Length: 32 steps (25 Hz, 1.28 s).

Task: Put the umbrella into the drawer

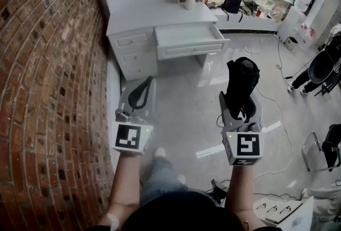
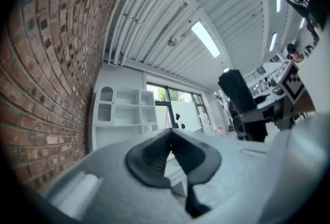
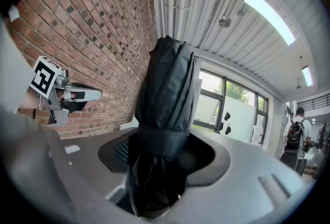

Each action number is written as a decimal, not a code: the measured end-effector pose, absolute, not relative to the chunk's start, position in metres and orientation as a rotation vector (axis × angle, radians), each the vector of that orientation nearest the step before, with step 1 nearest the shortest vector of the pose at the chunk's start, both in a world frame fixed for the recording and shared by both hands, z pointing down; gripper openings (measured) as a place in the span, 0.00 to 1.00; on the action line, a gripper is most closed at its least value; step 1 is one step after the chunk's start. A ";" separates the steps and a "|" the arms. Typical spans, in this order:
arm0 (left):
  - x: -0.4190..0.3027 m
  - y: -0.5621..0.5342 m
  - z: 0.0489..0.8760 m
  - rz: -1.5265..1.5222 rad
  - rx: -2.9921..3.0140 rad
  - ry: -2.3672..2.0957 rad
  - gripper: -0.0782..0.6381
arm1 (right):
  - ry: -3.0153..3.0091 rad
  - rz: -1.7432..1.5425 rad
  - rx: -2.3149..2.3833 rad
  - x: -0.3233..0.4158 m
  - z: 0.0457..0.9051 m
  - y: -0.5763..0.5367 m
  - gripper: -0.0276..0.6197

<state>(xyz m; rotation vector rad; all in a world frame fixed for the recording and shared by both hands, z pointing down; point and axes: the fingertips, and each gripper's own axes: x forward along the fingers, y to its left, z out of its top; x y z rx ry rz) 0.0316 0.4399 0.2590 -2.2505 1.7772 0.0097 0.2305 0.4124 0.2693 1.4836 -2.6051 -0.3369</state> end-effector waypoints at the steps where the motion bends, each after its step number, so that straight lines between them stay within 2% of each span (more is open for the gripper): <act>1: 0.034 0.442 0.259 0.010 -2.246 1.778 0.11 | -2.605 -0.348 1.484 0.232 0.267 0.415 0.43; 15: 0.018 0.394 0.251 0.043 -2.238 1.767 0.11 | -2.586 -0.351 1.539 0.227 0.266 0.373 0.43; 32: -0.110 0.252 0.241 0.075 -2.244 1.742 0.11 | -2.569 -0.328 1.587 0.112 0.250 0.233 0.43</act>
